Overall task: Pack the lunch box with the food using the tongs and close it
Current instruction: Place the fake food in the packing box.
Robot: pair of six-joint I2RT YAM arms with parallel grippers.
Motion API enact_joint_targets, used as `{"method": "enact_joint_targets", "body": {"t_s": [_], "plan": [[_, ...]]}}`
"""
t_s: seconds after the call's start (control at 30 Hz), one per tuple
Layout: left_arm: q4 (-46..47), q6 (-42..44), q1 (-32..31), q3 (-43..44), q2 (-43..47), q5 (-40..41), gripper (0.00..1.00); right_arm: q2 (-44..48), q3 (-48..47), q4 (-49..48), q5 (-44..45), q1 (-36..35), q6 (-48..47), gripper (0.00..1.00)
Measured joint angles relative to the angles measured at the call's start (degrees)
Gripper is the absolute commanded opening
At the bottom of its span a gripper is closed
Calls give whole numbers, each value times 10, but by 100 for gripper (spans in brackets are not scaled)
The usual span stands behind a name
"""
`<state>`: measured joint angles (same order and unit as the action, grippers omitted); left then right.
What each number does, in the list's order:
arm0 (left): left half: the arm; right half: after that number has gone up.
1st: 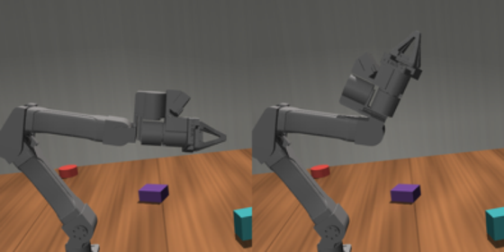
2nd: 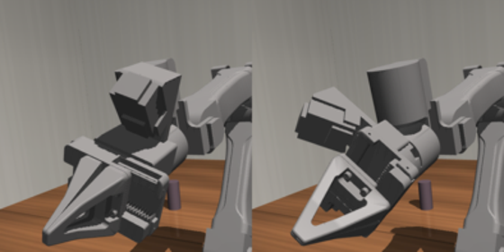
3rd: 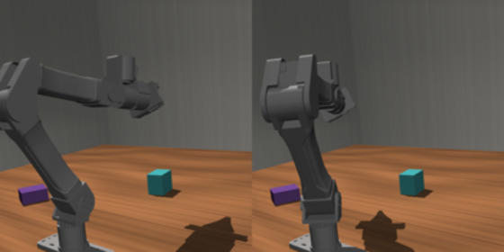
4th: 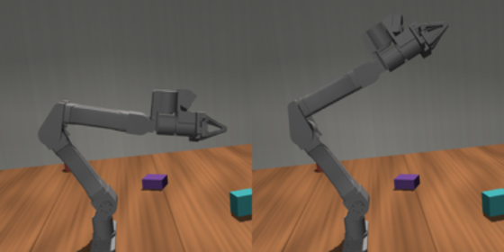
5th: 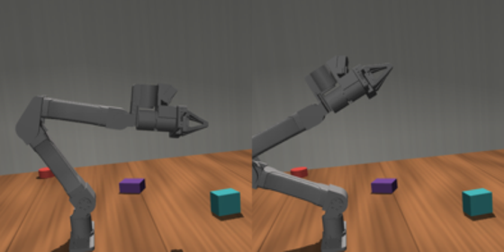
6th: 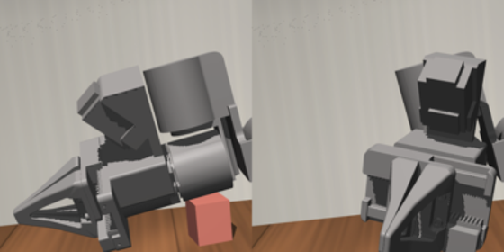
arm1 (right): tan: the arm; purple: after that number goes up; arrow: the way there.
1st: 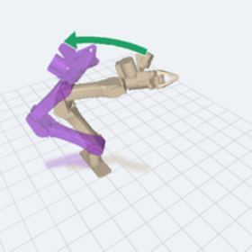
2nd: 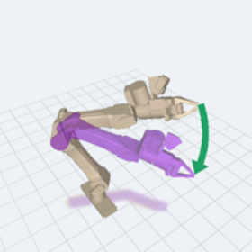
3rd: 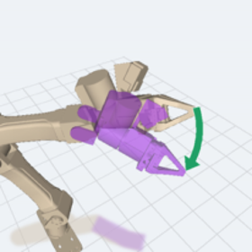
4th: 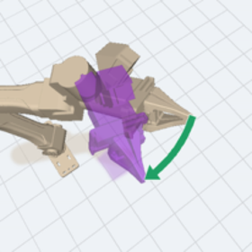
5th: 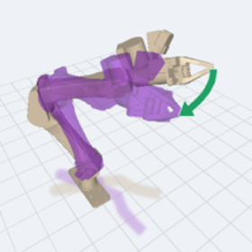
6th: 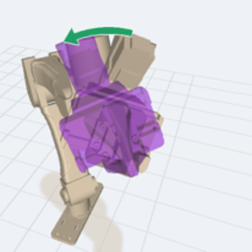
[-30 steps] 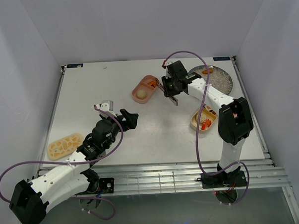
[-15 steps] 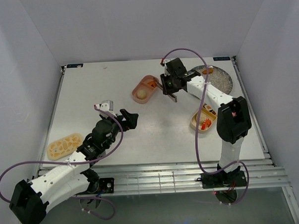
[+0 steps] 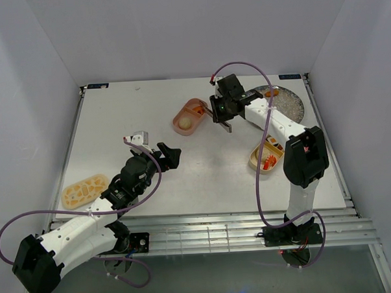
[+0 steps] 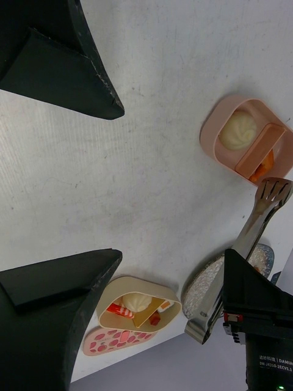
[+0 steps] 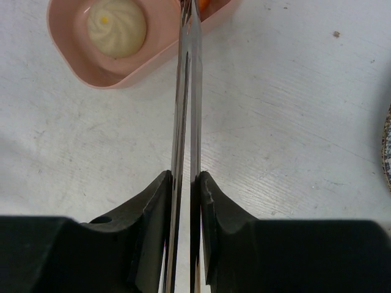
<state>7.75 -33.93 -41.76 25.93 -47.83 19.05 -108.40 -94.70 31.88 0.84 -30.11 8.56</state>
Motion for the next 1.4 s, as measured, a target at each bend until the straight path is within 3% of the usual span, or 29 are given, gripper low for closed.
{"method": "enact_joint_targets", "body": {"t_s": [0.73, 1.2, 1.4], "plan": [[0, 0, 0, 0, -2, 0, 98, -30, 1, 4, -1, 0, 3, 28], [0, 0, 0, 0, 2, 1, 98, -81, -85, 56, 11, 1, 2, 28], [0, 0, 0, 0, 2, 1, 98, -91, -176, 90, 14, 5, -2, 28]]}}
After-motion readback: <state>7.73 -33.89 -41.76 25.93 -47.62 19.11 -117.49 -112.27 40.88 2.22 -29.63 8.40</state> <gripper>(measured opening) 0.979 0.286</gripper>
